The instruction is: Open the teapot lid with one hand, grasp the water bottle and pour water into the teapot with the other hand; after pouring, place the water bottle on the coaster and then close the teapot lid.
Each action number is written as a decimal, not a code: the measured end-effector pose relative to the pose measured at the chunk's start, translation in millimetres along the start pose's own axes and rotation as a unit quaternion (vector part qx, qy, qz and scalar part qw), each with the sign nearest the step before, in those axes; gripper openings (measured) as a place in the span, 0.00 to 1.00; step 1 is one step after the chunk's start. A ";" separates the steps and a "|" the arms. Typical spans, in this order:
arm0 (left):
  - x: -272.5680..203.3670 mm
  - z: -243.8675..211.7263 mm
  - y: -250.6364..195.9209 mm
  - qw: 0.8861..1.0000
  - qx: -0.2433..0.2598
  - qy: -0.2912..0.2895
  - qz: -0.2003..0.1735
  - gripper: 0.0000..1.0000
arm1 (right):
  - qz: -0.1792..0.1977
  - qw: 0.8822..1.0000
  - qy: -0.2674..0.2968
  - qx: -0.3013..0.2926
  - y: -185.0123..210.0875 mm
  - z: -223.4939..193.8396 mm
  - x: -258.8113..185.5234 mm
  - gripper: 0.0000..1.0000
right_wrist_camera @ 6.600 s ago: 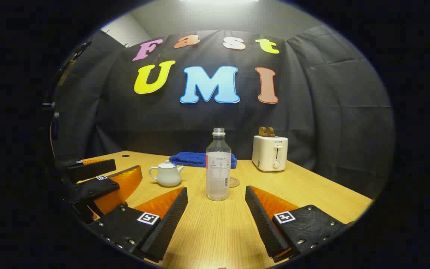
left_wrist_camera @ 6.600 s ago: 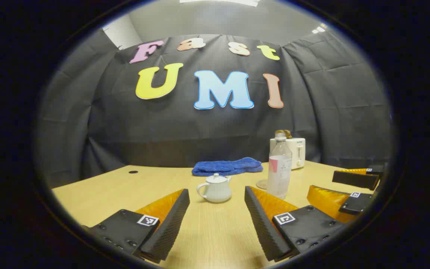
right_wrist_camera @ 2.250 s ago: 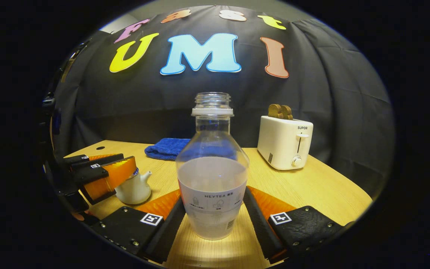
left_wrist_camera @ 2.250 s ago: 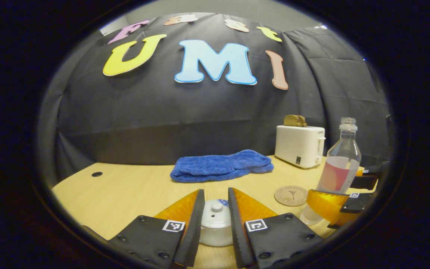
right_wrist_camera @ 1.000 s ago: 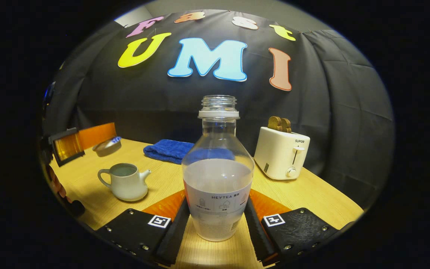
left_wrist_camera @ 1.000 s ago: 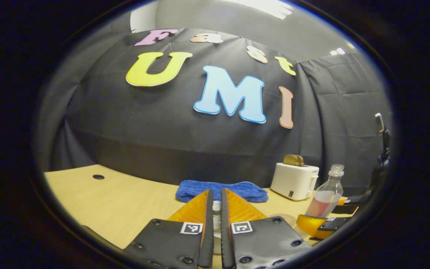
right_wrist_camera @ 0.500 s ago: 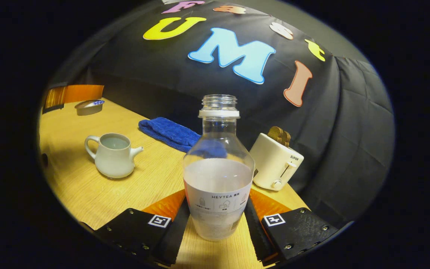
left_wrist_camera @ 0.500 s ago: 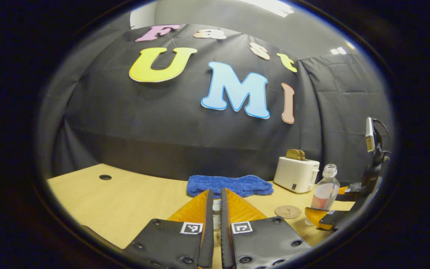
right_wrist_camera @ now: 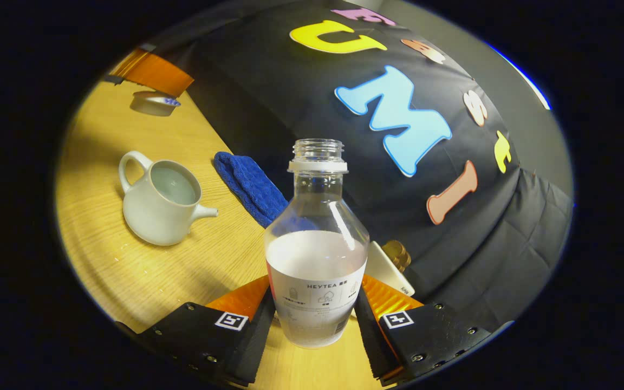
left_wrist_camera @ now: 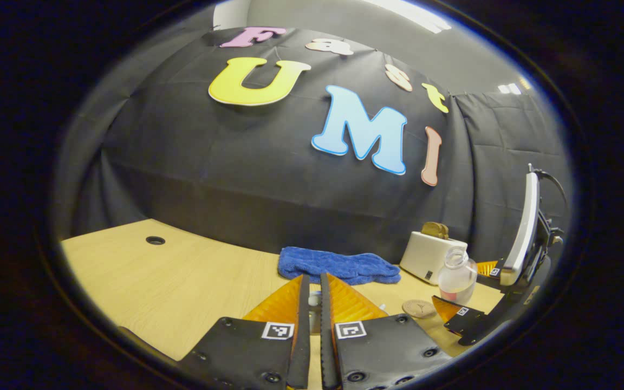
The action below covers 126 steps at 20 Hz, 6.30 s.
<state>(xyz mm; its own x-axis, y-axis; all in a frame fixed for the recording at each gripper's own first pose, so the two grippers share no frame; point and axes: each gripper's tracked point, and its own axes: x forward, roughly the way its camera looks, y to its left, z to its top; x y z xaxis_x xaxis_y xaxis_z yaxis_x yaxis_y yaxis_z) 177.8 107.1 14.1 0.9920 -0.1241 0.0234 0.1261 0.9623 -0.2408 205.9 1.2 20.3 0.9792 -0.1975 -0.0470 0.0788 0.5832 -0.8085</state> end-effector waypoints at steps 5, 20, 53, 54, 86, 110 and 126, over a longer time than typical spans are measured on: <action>-0.7 1.0 4.5 1.000 -0.008 -0.003 0.003 0.17 | -0.013 0.995 -0.001 -0.099 -5.8 -1.5 9.1 0.75; 5.1 -12.3 11.9 1.000 -0.017 0.010 0.009 0.17 | -0.026 0.956 -0.041 -0.291 -2.9 14.3 16.4 0.75; -0.7 -0.8 41.9 0.998 -0.056 -0.009 0.030 0.17 | -0.105 0.825 -0.150 -0.534 -1.3 75.0 12.8 0.75; -1.1 -0.5 42.3 0.998 -0.056 -0.009 0.030 0.17 | -0.104 0.823 -0.152 -0.537 0.5 78.0 12.4 0.75; -2.5 3.4 44.4 0.996 -0.085 -0.018 0.030 0.17 | -0.104 0.781 -0.172 -0.591 2.7 88.1 12.0 0.75; -5.4 7.1 63.8 0.993 -0.093 -0.034 0.055 0.17 | 0.111 0.985 -0.090 -0.097 26.0 33.7 0.0 0.76; -3.0 3.1 39.4 0.997 -0.064 -0.020 0.029 0.17 | 0.104 0.937 -0.033 0.333 -5.1 1.4 44.3 0.76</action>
<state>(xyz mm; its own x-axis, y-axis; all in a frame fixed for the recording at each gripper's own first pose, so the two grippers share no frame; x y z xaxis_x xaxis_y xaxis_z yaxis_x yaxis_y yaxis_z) 179.9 146.2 7.5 0.9974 -0.0574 0.0437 0.0694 0.9287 -0.3644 249.1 -9.5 23.1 0.9939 0.0116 -0.1094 -0.0377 0.9701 -0.2397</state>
